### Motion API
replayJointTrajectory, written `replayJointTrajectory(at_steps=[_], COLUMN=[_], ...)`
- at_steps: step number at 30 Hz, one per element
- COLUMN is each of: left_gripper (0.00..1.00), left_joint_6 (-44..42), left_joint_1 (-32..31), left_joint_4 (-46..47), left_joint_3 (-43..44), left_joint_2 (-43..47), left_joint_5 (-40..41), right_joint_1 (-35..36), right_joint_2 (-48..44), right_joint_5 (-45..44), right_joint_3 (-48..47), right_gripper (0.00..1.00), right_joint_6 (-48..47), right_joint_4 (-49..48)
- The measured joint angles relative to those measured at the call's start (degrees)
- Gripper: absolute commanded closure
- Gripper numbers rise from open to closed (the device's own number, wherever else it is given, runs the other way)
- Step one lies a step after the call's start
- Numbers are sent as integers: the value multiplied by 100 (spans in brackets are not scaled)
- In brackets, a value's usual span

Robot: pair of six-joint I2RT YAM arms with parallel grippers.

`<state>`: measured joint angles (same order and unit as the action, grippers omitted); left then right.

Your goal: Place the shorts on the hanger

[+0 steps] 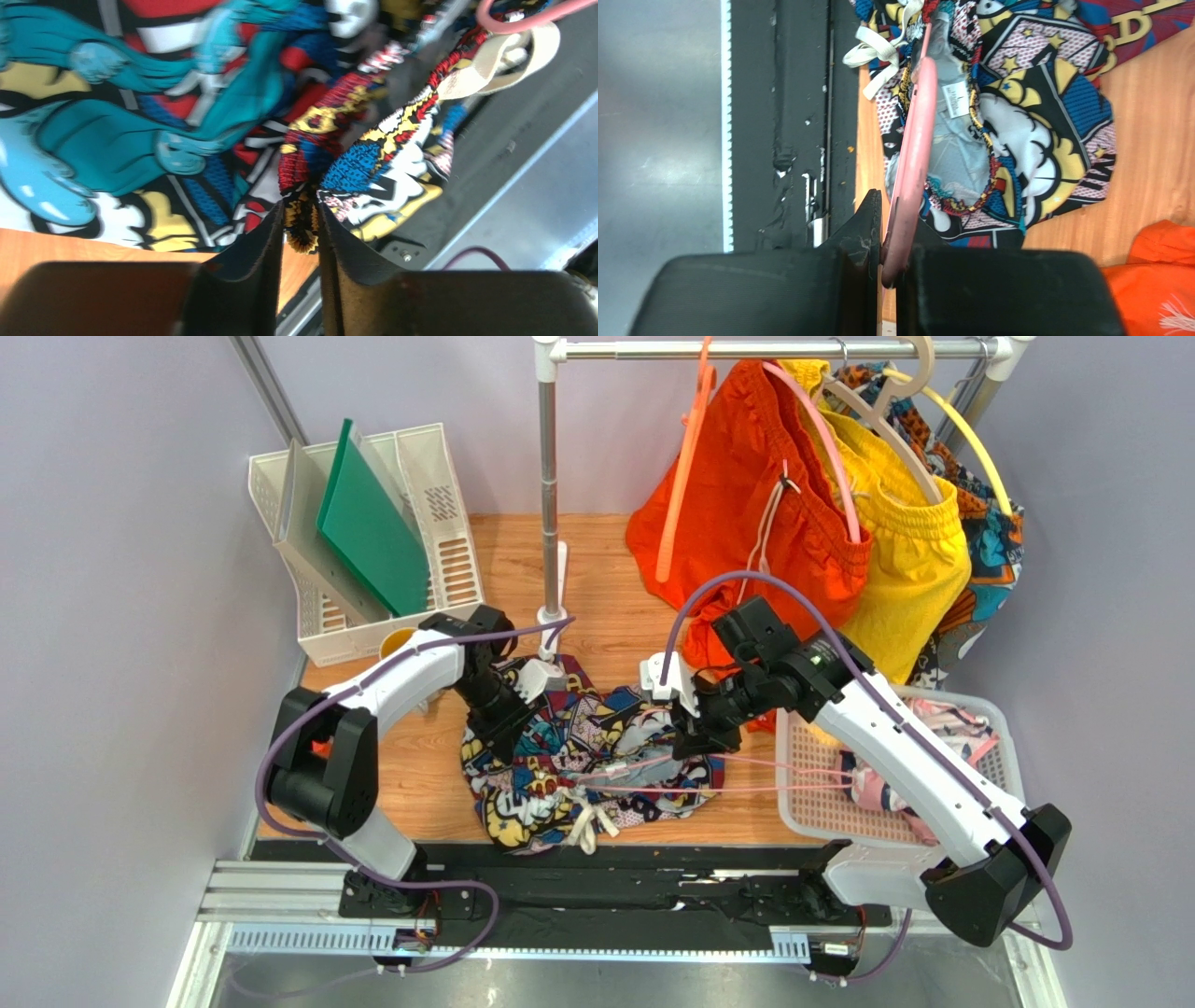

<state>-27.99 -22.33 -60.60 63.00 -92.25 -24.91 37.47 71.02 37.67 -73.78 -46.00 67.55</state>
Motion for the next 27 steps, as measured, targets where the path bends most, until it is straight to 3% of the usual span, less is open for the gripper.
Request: replayJointTrajectory(at_steps=[1,4,17,27], left_gripper=[90,100,100,100], left_joint_6=[-46,-168,-664,-839], left_joint_1=[-48,-142,-767,-809], left_joint_4=[-72,-227,-636,-846], left_joint_3=[0,0,-2,0], left_joint_2=[74,284,1373,1781], left_joint_5=[-48,-203,-765,-927], right_joint_1=[2,24,50,514], right_joint_2=[-11,-33,-81,374], right_joint_5=[31,59,260,640], right_joint_3=[0,0,-52,-103], right_gripper=[100,100,100,100], right_joint_6=[-50,-173,-328,291], right_joint_4=[90,310,461,-955])
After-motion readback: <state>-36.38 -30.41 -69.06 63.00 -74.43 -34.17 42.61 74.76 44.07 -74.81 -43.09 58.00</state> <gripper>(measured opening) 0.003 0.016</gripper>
